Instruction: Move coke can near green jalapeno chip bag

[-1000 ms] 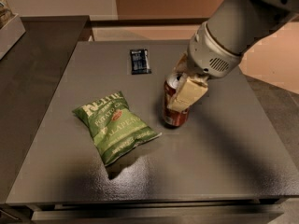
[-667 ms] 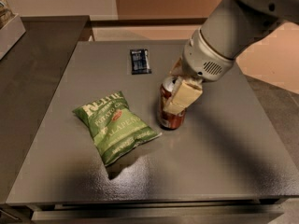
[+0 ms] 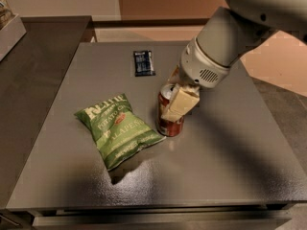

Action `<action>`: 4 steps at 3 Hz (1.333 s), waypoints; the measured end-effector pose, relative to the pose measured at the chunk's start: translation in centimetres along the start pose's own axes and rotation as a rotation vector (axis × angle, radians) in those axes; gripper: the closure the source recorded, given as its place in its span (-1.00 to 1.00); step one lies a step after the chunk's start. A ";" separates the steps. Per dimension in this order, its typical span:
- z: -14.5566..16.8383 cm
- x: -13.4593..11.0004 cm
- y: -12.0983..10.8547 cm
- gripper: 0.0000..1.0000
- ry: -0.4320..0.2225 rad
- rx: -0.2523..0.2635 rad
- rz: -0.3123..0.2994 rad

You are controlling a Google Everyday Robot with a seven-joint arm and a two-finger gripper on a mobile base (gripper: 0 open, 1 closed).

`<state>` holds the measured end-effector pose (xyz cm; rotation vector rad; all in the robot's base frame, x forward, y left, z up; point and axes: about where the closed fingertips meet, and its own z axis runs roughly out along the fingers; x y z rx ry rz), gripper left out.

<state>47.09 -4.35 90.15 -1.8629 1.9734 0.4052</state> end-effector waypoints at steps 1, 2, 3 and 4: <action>0.5 -0.1 0.0 -0.27 -0.004 0.002 0.005; 0.4 -0.2 0.0 -0.74 -0.004 0.002 0.005; 0.4 -0.2 0.1 -1.00 -0.003 0.002 0.003; 0.4 -0.3 0.1 -1.00 -0.003 0.002 0.003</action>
Offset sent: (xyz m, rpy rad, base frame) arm 0.0004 0.0026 -0.0038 0.0037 0.0006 -0.0045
